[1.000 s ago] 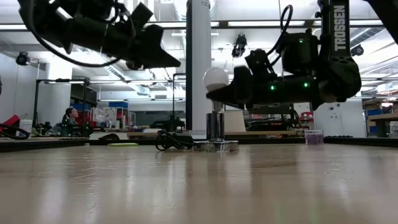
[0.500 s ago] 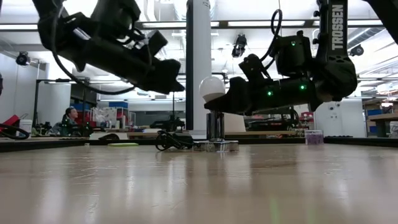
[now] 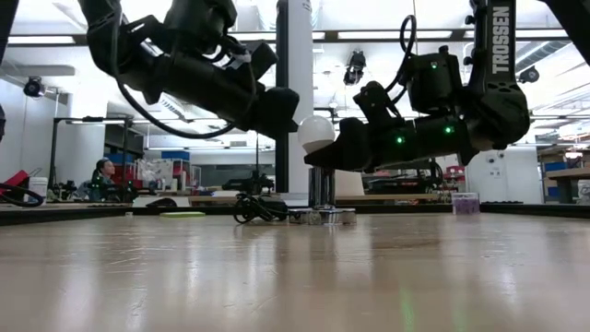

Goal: Screw lightbulb
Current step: Insert the white lightbulb into the silver lamp

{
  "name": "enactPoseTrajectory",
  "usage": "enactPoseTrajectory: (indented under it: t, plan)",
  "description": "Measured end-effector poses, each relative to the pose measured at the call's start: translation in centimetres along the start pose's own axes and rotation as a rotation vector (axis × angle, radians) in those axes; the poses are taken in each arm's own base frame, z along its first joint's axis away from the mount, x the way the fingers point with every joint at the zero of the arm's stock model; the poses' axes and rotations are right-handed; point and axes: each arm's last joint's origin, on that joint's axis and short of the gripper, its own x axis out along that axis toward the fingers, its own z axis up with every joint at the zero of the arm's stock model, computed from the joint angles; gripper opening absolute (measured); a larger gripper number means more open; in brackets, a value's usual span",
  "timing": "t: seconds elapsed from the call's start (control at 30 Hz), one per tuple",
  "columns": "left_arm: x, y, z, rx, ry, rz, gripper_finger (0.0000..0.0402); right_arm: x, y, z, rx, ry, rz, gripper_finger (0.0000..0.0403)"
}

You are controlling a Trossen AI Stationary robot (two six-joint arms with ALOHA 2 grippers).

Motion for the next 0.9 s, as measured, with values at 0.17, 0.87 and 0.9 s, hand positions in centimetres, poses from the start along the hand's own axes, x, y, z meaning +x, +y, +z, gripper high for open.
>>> enactPoseTrajectory:
  t: [0.17, 0.87, 0.9]
  plan:
    - [-0.06, 0.03, 0.04, -0.003, -0.002, -0.010, 0.0000, -0.01, 0.02, -0.09, -0.005, 0.012, 0.001, 0.0151]
    - [0.06, -0.22, 0.42, -0.021, -0.018, -0.087, 0.0000, -0.13, 0.26, -0.03, 0.063, 0.037, -0.009, 0.0198]
    - [0.06, -0.21, 0.41, -0.024, -0.016, -0.082, 0.0000, -0.11, 0.26, -0.07, 0.078, 0.045, -0.012, 0.0202]
